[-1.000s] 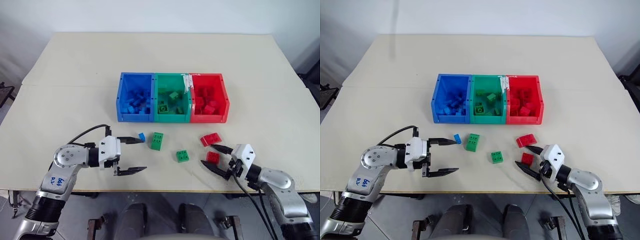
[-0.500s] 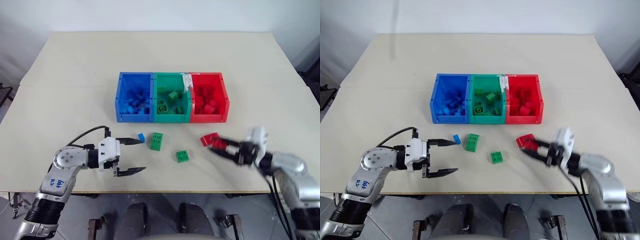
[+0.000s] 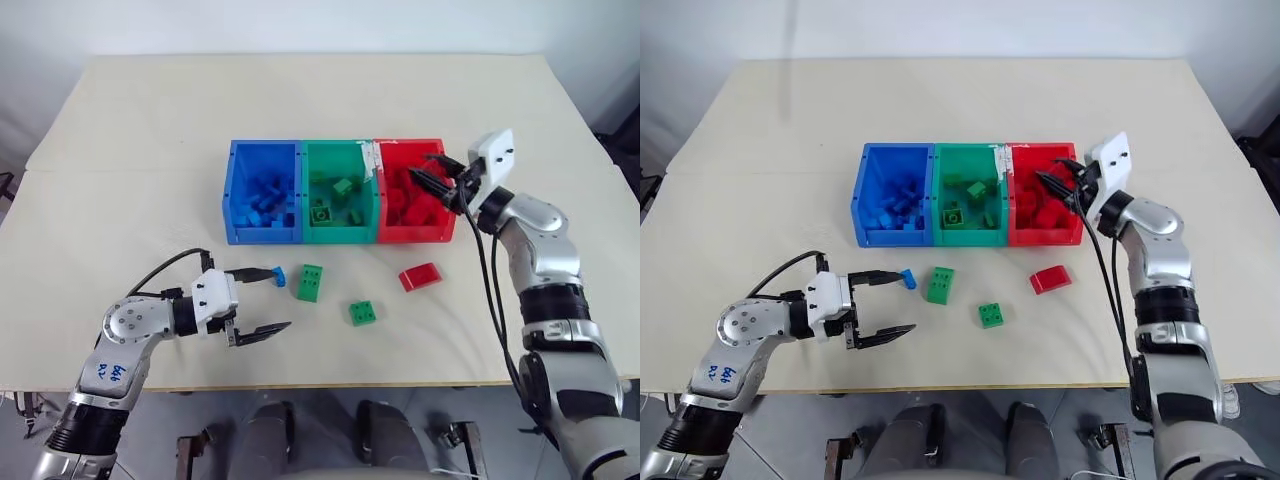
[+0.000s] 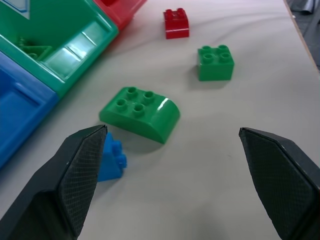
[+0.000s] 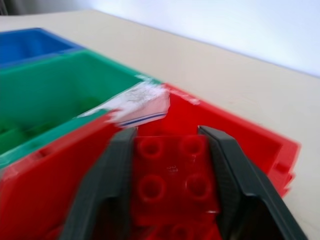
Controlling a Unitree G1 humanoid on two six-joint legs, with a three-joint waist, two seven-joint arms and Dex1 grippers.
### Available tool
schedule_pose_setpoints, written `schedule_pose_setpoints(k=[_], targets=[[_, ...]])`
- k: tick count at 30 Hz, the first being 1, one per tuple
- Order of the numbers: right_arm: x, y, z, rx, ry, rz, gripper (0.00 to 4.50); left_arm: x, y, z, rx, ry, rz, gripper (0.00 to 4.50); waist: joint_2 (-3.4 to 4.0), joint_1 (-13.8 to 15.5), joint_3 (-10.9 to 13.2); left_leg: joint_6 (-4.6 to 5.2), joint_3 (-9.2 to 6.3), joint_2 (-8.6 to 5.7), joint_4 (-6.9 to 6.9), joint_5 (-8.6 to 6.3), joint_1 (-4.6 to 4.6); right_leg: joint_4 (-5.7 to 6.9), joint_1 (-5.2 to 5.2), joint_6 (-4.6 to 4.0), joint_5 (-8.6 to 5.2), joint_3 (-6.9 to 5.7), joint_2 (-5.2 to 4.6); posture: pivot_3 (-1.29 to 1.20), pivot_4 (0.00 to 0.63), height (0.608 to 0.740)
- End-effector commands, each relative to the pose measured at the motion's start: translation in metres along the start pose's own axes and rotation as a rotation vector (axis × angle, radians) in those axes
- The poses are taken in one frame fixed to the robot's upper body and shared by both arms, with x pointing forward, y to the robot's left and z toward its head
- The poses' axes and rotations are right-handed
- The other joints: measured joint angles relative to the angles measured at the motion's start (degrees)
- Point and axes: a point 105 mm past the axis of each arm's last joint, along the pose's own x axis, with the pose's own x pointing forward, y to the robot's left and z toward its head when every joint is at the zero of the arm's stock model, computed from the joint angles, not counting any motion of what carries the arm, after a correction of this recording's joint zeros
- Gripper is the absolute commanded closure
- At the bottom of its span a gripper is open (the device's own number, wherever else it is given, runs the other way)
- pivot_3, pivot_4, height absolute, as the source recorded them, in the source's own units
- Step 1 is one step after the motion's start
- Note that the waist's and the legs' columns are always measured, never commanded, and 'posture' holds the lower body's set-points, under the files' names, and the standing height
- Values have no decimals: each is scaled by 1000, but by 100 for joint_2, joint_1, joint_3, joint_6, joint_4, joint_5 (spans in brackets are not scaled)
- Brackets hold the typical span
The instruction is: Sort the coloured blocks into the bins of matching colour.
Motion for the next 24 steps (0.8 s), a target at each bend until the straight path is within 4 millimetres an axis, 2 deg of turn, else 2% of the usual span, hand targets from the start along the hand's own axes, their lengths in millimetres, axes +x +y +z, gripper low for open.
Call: schedule_pose_setpoints(k=[1, 4, 5, 9, 12, 19, 22, 24], targets=[[-2, -1, 12, -26, -46, 36, 1282, -1, 0, 14, 21, -57, 13, 0, 0, 4, 0, 0, 0, 0, 0, 0, 0, 0, 0, 0, 0, 0, 0, 0, 150, 740], [-18, 3, 12, -46, -44, 103, 250, 2, -1, 19, 22, -80, 2, 0, 0, 14, 0, 0, 0, 2, 5, 0, -1, 2, 0, 0, 0, 0, 1, 0, 150, 740], [-27, 3, 10, -57, -34, 118, 66, 3, -1, 21, 22, -88, -1, 0, 0, 33, 0, 0, 0, 1, 6, 0, -1, 3, 1, 1, 0, 0, 1, 0, 150, 740], [-74, 0, 7, -118, -33, 159, 66, 9, -1, 24, 26, -105, -29, 0, 0, 104, 0, 5, -3, -3, 15, -3, -9, 0, 3, 5, 3, 0, 0, 0, 150, 740], [-121, 4, 2, -165, 7, 197, 66, 14, -1, 24, 15, -110, -55, 0, 0, 149, 0, 6, 1, -2, 18, -3, -9, -3, 3, 9, 5, 0, 1, 0, 150, 740], [-204, 11, -29, -186, 218, 179, 66, 18, 1, 23, -1, -106, -84, 0, -1, 149, 0, 7, 15, 5, 35, -4, 6, 1, 13, 11, 12, 5, 3, 0, 150, 740], [-220, 15, -42, -187, 274, 194, 66, 18, 3, 23, 10, -105, -92, 0, -2, 135, 1, 7, 35, 12, 33, -4, 29, -14, 20, 6, 16, 11, 3, 0, 150, 740], [-217, 19, -48, -184, 278, 218, 66, 16, 3, 23, 17, -101, -96, 0, -2, 92, 1, 7, 61, 22, 27, -4, 55, -15, 28, 1, 28, 14, 2, 0, 150, 740]])
